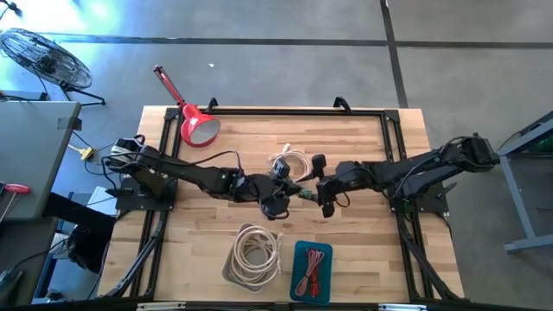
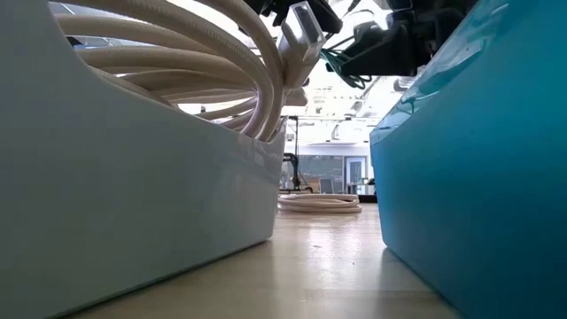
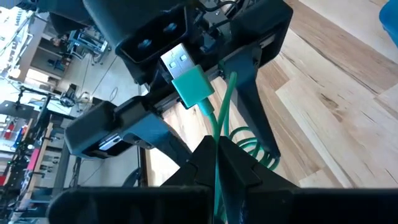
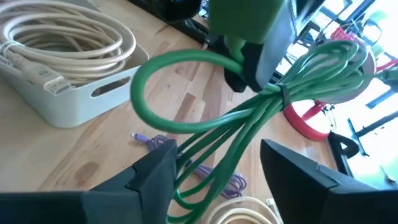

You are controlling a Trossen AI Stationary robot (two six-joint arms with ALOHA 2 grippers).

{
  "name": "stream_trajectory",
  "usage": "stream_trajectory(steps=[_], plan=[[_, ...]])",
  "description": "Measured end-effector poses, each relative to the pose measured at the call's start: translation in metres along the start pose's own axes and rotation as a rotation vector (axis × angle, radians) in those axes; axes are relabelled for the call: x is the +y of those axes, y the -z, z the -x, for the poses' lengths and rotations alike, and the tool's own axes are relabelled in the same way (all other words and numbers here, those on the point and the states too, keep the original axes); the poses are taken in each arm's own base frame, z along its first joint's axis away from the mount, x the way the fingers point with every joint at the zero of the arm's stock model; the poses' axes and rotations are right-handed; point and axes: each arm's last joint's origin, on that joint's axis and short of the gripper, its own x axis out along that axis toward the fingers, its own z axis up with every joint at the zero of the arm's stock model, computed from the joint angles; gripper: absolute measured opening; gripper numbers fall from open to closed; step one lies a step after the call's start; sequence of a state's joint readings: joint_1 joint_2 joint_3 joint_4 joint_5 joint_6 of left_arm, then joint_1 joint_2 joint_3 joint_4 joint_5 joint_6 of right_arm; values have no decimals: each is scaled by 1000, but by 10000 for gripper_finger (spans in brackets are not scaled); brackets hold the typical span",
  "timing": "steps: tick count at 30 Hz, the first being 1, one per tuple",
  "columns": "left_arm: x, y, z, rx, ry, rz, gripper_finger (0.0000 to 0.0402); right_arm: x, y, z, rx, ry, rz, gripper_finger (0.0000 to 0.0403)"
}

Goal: Pick & Place USB Port
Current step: Put the green USB cable into the blue bin

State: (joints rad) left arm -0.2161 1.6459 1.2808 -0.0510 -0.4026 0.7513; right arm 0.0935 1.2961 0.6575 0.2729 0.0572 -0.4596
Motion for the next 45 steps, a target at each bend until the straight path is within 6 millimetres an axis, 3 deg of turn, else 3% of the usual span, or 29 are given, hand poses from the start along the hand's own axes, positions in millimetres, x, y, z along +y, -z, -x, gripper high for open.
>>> stream_trajectory(steps=[5,12,22,33,39,41,45], plan=[[0,0,0,1,0,0,0,-1,2,0,5,-8,-17,161],[-1,0,0,2,5,-3,0,-1,3,0,19,-10,-5,15],[-2,2,0,19,17,-14,41,-1,3,0,20,-13,-16,9],[-2,3,0,38,-2,-51,145,0,5,0,37,-22,-16,3],[2,7,11,246,-140,-163,174,2,12,1,133,-5,-41,2],[0,8,24,352,-185,-215,174,4,17,2,191,-9,-65,2],[-5,7,40,512,-278,-321,173,7,13,4,147,-90,-106,1]])
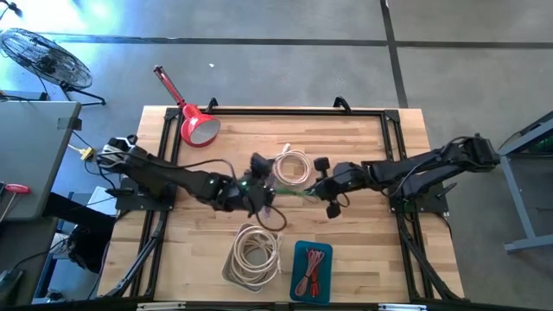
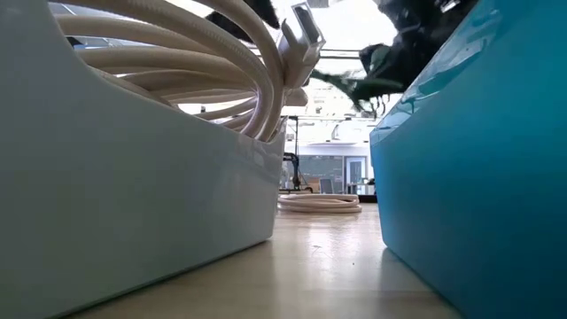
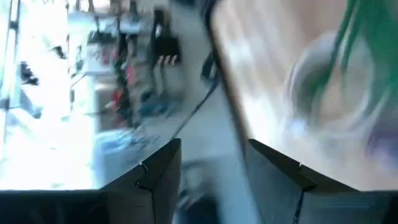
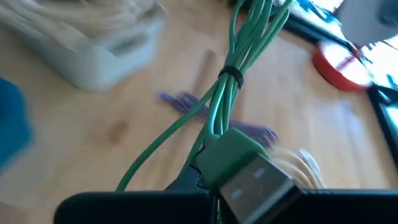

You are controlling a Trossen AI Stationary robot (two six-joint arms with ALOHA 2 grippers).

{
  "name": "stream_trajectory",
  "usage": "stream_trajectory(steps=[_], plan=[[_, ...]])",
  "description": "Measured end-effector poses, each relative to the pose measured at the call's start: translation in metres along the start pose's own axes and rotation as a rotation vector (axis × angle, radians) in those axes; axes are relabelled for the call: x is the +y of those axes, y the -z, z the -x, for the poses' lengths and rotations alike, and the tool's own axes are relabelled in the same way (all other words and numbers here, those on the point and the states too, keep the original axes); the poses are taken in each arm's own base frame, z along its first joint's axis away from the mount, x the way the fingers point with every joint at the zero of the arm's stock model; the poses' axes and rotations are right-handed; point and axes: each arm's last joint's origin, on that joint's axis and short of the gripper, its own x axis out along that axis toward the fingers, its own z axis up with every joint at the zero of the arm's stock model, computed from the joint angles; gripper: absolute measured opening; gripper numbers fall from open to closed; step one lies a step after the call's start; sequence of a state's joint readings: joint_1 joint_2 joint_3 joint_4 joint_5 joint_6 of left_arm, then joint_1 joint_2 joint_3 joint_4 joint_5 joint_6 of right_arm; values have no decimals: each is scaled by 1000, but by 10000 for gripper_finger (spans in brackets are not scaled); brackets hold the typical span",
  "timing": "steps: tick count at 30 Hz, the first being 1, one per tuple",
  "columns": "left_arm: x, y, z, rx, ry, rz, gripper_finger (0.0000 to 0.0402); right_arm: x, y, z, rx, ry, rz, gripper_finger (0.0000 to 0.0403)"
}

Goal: Pick & Place USB Port
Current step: Put the green USB cable into the blue bin

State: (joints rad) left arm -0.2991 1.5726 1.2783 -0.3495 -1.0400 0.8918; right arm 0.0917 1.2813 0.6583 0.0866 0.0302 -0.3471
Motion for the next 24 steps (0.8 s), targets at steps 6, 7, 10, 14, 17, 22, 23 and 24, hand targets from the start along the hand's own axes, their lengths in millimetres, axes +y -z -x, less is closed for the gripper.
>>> stream_trajectory(steps=[6,7,10,14,17,22,23,24], plan=[[-9,11,13,222,-115,-185,173,17,-9,9,-56,-122,2,1],[-11,13,14,242,-117,-219,173,21,-10,10,-57,-159,3,1],[-17,21,15,257,-80,-242,173,34,-12,16,-53,-273,-33,1],[-23,28,16,233,13,-175,173,50,-24,25,-66,-357,-93,0],[-27,30,17,218,72,-140,173,60,-47,34,-117,-397,-75,0],[-33,33,18,175,247,-51,173,76,-93,59,-68,-348,-6,0],[-35,34,19,172,291,-37,173,78,-103,64,-48,-334,-4,0],[-37,35,20,171,337,-20,173,81,-114,70,-32,-325,-8,0]])
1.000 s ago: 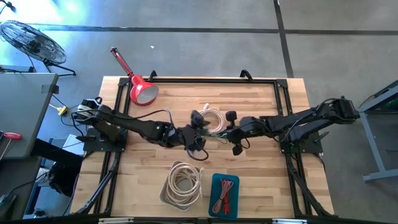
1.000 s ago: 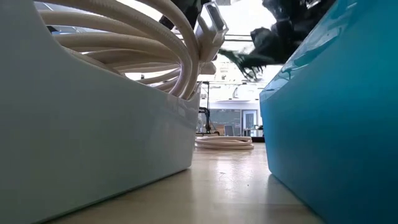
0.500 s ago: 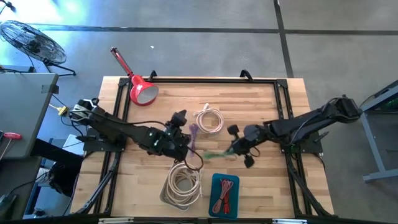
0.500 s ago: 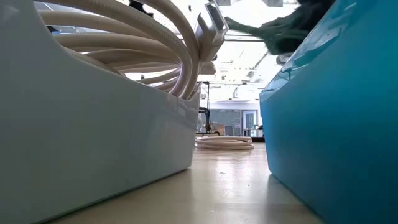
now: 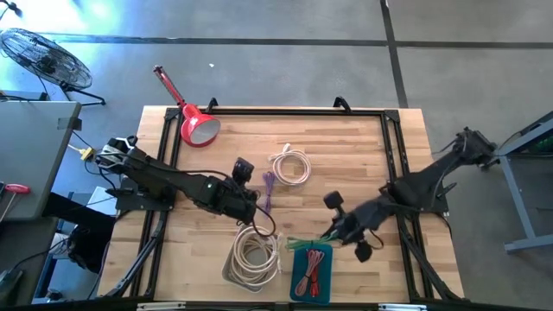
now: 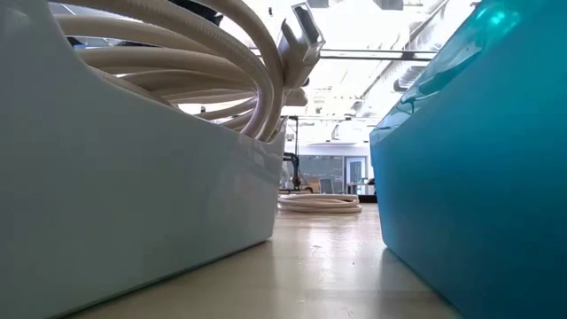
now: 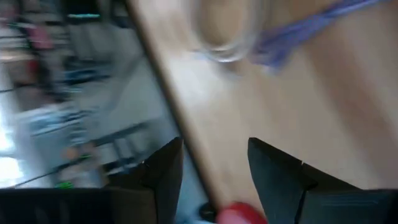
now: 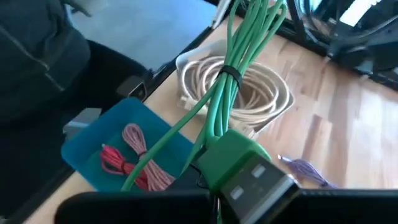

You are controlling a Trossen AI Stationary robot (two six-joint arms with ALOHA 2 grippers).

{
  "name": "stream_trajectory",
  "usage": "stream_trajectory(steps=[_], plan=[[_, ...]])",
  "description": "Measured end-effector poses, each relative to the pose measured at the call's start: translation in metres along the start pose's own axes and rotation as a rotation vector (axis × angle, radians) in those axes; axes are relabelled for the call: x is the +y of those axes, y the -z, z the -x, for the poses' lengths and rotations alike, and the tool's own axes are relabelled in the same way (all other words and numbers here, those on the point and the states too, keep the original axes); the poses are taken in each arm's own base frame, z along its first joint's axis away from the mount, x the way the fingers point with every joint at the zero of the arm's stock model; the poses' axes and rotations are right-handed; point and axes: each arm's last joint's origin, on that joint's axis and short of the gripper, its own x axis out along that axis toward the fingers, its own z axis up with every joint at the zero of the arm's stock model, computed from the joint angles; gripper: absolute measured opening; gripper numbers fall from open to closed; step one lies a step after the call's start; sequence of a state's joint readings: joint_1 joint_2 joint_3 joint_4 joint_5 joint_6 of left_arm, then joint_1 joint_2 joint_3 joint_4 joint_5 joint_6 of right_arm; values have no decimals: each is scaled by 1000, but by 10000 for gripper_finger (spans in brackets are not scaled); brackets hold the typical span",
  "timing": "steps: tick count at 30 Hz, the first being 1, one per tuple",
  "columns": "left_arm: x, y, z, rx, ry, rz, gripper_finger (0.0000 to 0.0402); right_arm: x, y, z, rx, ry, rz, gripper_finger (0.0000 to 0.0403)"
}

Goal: Pick & Place USB Port
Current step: Put the green USB cable into the blue bin

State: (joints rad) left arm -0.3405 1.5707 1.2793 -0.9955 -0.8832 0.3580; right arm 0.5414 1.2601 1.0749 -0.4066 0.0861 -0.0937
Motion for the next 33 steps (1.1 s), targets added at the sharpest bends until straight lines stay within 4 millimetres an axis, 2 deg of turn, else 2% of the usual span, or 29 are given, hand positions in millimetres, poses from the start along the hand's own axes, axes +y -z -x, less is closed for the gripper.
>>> stream_trajectory(steps=[3,6,10,14,18,21,26,33], plan=[[-6,4,0,5,144,59,173,12,-26,6,93,14,-31,0],[-10,7,1,16,260,130,173,21,-49,3,194,21,-98,0],[-13,8,2,29,375,222,173,28,-75,-19,300,74,-314,0],[-19,8,-2,28,395,284,173,36,-91,-49,388,145,-530,0],[-32,13,-8,71,456,316,173,50,-99,-80,464,148,-718,0],[-44,18,-14,113,490,344,173,61,-98,-95,533,181,-853,0],[-61,26,-23,183,557,409,173,79,-88,-110,581,307,-1078,0],[-77,35,-31,237,597,432,173,98,-80,-117,621,333,-1409,0]])
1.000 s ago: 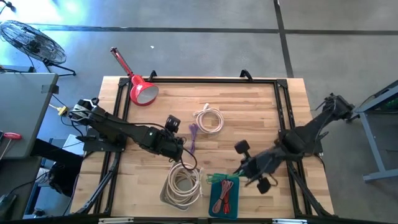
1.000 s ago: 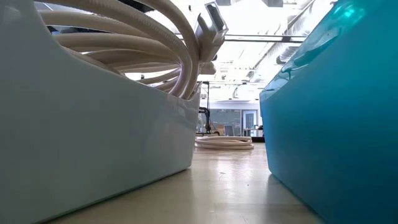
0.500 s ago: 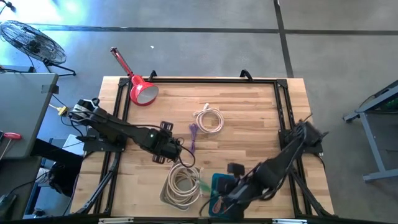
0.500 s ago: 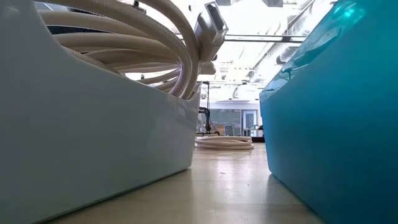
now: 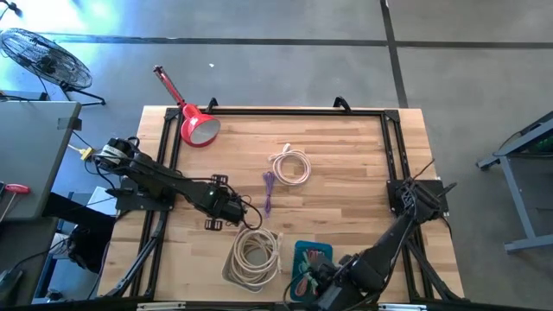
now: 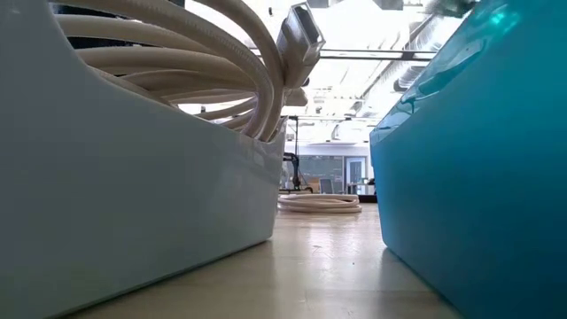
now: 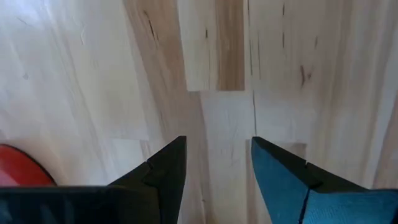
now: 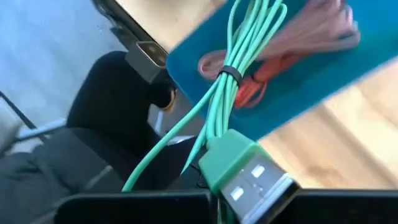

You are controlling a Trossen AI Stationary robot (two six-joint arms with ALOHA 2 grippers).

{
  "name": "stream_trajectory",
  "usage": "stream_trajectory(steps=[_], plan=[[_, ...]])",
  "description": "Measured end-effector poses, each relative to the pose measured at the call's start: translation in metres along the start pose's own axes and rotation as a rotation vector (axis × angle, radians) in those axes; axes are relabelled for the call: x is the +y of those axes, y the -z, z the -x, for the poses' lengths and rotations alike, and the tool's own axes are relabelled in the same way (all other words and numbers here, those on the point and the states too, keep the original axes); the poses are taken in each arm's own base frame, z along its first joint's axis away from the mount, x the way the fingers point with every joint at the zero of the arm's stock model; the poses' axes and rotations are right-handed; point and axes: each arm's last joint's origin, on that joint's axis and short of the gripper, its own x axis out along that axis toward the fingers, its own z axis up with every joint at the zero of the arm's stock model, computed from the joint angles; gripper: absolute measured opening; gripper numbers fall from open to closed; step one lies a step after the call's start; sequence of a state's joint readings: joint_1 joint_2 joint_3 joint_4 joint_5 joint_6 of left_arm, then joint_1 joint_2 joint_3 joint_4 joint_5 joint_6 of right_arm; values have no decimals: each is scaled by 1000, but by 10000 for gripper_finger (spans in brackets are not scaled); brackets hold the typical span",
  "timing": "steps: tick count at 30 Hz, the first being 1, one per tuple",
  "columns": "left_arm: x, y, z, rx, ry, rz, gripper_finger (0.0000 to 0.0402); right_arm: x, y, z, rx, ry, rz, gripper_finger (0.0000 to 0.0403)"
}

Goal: Pick & Place USB Port
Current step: Put the green USB cable into the blue bin

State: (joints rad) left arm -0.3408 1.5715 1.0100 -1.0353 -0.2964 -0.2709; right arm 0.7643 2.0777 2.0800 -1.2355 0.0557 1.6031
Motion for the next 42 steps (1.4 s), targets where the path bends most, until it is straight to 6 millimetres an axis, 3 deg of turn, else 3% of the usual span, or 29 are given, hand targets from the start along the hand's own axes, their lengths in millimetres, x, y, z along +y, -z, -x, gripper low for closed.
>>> stream_trajectory(steps=[10,18,27,34,42], plan=[[2,-2,-2,-45,-99,-101,173,-2,-33,-5,27,33,-150,0],[3,-3,-2,-56,-156,-151,173,-5,-61,-32,113,123,-184,0],[4,-2,-2,-50,-158,-154,173,-5,-76,-66,209,160,-126,0],[3,-2,-2,-48,-147,-154,173,-2,-91,-67,192,102,-85,0],[2,-2,-2,-43,-114,-150,173,2,-92,-75,237,64,-52,0]])
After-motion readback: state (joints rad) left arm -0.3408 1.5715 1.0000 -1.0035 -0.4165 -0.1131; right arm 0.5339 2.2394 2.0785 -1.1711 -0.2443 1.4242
